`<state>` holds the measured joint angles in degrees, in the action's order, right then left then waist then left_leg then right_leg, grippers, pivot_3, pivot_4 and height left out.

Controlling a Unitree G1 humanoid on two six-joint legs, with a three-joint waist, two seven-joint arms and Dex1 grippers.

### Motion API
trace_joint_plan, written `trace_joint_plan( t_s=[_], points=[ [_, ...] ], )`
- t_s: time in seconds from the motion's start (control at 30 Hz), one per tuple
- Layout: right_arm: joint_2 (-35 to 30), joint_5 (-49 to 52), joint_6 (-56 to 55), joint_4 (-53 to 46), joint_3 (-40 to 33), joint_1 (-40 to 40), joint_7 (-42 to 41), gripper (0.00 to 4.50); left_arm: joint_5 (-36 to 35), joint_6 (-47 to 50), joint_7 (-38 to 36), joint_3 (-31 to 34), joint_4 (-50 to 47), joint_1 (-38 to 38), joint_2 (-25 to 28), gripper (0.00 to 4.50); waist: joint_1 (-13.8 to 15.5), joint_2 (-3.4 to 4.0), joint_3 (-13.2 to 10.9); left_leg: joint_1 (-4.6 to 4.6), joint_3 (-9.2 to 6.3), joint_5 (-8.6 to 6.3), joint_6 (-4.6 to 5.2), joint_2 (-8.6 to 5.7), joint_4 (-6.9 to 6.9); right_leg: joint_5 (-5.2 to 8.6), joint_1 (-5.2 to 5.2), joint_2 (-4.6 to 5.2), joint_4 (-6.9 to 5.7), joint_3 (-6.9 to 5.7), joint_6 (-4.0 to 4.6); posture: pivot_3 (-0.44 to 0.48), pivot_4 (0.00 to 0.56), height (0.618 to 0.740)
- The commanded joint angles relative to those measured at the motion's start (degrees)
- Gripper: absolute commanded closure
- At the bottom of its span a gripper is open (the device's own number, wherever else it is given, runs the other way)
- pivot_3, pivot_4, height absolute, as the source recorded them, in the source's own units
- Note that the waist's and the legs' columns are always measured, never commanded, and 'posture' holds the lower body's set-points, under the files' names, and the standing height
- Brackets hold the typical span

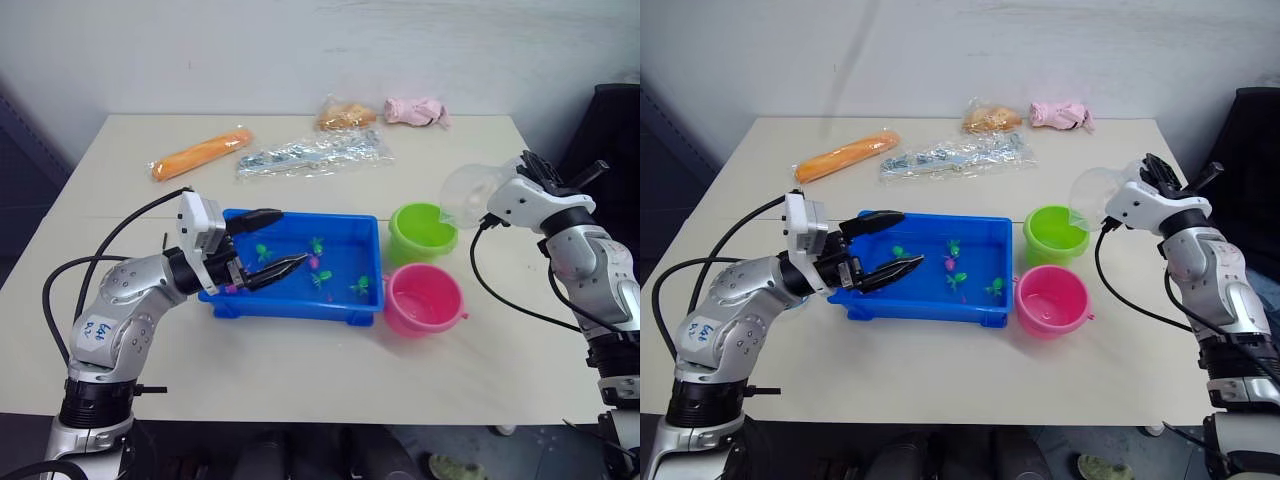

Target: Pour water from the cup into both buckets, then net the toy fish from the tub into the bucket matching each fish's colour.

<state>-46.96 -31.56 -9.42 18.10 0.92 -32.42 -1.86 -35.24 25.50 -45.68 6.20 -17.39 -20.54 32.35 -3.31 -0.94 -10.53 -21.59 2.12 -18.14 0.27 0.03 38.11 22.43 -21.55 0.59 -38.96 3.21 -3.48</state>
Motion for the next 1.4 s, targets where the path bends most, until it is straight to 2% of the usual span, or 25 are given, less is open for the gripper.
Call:
trace_joint_plan(
  t_s=[0.03, 0.37, 0.67, 1.4],
  points=[
    [-1.6, -1.8, 0.3, -0.6, -0.7, -1.9, 1.9, 4.48, 0.4, -1.2, 0.6, 0.4, -2.7, 0.8, -0.3, 0.0, 0.0, 0.0, 0.0, 0.0, 0.0, 0.0, 0.0, 0.0, 0.0, 0.0, 0.0, 0.0, 0.0, 0.0, 0.0, 0.0, 0.15, 0.74],
    [-1.7, -7.9, 1.7, -0.2, 1.5, -3.7, 4.3, 4.48, 0.6, -1.7, 1.4, 0.1, -4.0, 2.2, -1.2, 0.0, 0.0, 0.0, 0.0, 0.0, 0.0, 0.01, 0.0, 0.0, 0.01, 0.0, 0.0, 0.01, -0.01, 0.0, 0.0, 0.0, 0.15, 0.74],
    [-2.8, -10.9, -1.6, 0.4, 3.8, -4.6, 5.0, 4.48, 0.9, -2.2, 1.5, -0.2, -3.6, 2.1, -1.7, 0.0, 0.1, 0.0, 0.0, 0.0, 0.0, 0.02, 0.0, 0.0, 0.03, 0.0, 0.0, 0.01, -0.03, 0.0, 0.0, 0.0, 0.15, 0.74],
    [-3.9, -14.4, -4.7, 3.3, 5.3, -7.1, 7.7, 4.48, 1.9, -3.9, 1.1, -0.4, -2.6, 2.1, -3.0, 0.0, 0.0, 0.0, 0.0, 0.01, 0.0, 0.04, -0.03, 0.0, 0.04, 0.0, 0.0, 0.0, -0.06, 0.0, 0.0, 0.0, 0.15, 0.74]
  ],
)
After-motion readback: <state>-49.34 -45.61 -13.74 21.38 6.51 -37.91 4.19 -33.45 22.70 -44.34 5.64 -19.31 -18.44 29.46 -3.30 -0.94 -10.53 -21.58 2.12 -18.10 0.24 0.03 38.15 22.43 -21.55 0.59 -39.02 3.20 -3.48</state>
